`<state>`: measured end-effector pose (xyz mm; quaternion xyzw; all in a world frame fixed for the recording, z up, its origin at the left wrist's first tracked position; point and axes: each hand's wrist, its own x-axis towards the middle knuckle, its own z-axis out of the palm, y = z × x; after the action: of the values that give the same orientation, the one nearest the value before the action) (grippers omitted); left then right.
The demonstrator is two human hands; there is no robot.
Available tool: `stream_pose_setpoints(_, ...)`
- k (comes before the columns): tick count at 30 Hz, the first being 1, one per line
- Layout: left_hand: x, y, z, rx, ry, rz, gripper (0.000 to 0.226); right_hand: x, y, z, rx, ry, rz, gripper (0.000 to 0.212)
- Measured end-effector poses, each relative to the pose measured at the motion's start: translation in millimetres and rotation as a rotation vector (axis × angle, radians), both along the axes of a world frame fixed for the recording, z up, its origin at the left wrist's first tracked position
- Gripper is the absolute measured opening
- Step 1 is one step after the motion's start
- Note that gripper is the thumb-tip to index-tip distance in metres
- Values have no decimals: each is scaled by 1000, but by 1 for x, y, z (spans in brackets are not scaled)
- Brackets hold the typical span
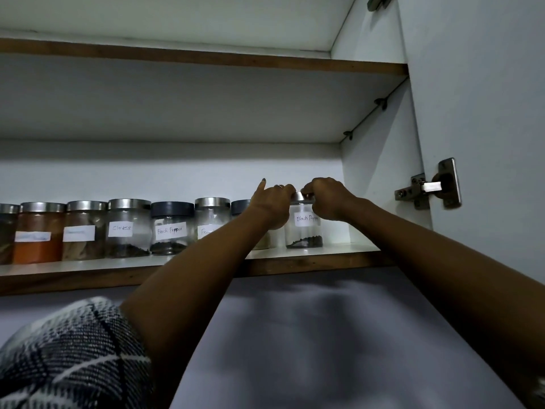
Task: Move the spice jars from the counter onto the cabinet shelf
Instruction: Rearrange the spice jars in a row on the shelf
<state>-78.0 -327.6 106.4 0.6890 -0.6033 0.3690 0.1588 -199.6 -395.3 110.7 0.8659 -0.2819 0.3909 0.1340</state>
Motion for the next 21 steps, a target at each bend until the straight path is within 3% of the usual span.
stream_pose_setpoints(12,18,-20,0,103,-64,165,51,30,-19,-2,-12,65,-47,27)
stream_pose_setpoints(21,28,-30,-10,212,-105,256,78,40,-25,-10,-11,184,-78,41)
